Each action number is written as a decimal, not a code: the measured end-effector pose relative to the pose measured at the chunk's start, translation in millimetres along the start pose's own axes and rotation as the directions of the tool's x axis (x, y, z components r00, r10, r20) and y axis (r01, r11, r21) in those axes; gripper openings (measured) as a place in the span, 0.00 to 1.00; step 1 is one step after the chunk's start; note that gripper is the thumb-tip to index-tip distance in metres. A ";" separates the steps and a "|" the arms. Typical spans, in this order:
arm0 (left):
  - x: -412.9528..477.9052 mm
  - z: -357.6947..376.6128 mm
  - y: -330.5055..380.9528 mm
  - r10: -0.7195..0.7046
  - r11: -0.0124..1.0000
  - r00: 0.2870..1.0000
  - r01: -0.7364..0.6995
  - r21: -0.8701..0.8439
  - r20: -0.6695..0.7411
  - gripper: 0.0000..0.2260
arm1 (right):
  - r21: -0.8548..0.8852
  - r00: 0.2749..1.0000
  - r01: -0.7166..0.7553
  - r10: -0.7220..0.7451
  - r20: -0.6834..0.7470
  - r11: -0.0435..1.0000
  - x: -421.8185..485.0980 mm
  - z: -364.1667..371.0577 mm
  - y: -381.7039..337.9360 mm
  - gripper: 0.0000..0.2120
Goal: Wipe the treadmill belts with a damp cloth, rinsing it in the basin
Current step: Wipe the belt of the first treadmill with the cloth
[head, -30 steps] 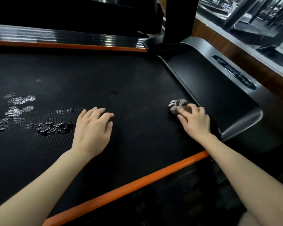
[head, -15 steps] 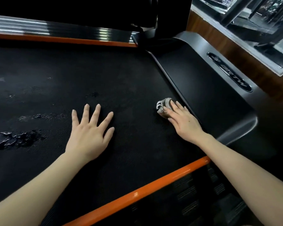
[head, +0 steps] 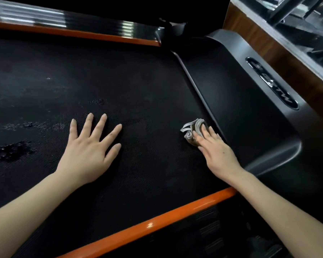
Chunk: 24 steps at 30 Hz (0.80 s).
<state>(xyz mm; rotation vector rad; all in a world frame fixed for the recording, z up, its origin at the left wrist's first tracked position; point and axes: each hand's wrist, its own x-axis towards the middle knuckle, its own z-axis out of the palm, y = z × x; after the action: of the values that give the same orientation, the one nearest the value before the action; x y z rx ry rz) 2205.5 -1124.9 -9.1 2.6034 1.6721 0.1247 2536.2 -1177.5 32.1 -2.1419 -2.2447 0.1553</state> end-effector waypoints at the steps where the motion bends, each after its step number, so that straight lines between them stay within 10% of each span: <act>1: 0.0 -2.4 0.5 -0.002 1.000 1.000 0.002 -0.019 -0.004 0.29 | -0.001 1.000 0.002 -0.002 0.024 1.000 -5.4 -0.7 -0.4 0.22; 12: 105.5 -18.0 -10.6 -0.073 0.997 0.993 0.074 -0.012 0.088 0.27 | -0.038 0.978 -0.200 0.196 -0.072 0.979 64.4 1.2 -8.3 0.22; 19: 113.8 -5.1 -13.1 -0.045 0.999 0.998 0.047 -0.026 0.043 0.28 | 0.031 0.985 0.167 -0.166 -0.040 0.985 10.1 3.8 -20.0 0.22; 24: 114.6 -2.8 -13.5 -0.059 0.997 0.998 0.060 -0.040 0.020 0.30 | -0.086 0.957 -0.282 0.274 -0.097 0.955 138.7 -7.3 -16.9 0.22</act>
<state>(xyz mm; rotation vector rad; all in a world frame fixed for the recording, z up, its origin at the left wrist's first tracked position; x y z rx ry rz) 2240.4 -1015.1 -2.4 2.5150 1.7205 0.1301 2513.3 -1039.5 34.9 -2.4583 -1.9346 -0.0401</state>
